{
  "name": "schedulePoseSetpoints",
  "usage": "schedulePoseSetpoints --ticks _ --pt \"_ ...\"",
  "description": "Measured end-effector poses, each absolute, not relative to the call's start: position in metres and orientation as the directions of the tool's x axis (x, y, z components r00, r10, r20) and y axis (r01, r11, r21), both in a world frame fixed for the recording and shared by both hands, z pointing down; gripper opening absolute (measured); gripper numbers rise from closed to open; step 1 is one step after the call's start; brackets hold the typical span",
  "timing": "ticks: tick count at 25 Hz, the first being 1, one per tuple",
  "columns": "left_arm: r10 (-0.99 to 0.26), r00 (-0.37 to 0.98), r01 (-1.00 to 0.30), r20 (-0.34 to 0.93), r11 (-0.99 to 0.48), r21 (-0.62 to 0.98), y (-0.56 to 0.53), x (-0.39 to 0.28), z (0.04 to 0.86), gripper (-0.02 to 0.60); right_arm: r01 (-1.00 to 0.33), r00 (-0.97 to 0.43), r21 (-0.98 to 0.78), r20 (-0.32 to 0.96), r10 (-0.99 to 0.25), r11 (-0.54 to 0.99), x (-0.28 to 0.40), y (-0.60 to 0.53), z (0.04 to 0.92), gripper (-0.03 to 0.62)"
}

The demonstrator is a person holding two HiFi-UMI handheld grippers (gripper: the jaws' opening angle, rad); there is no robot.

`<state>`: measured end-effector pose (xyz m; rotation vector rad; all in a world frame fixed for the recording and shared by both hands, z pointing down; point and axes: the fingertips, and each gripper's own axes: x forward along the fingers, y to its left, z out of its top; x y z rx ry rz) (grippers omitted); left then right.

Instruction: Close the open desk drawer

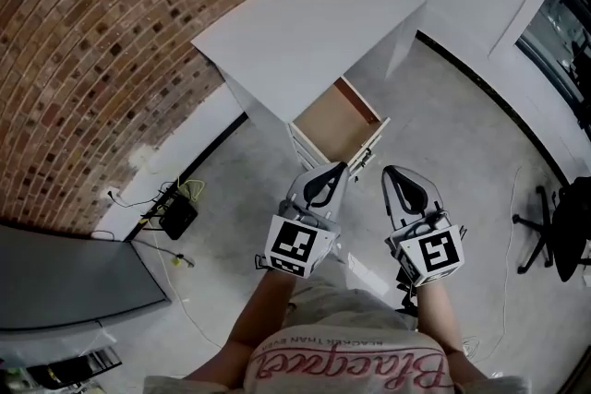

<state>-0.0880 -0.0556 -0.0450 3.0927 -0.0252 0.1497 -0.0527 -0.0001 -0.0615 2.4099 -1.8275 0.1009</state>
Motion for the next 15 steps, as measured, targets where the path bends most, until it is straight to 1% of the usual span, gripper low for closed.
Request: schedulePoseSetpoints --ticks 4,10,15 --pt "-0.016 0.995 -0.025 0.102 -0.995 0.092 -0.075 -0.074 -0.038 0.003 -0.955 0.272 0.166 0.158 -0.949 -0.246 -0.034 -0.024 -0.054 0.012" --pt "-0.018 0.993 -0.028 0.12 -0.996 0.082 -0.09 -0.05 -0.033 0.003 -0.968 0.24 0.117 0.15 -0.959 -0.224 -0.015 -0.046 -0.054 0.014" --pt "-0.039 0.99 -0.049 0.136 -0.996 0.071 -0.093 -0.036 -0.028 0.003 -0.97 0.227 0.124 0.153 -0.962 -0.209 0.002 -0.048 -0.046 0.014"
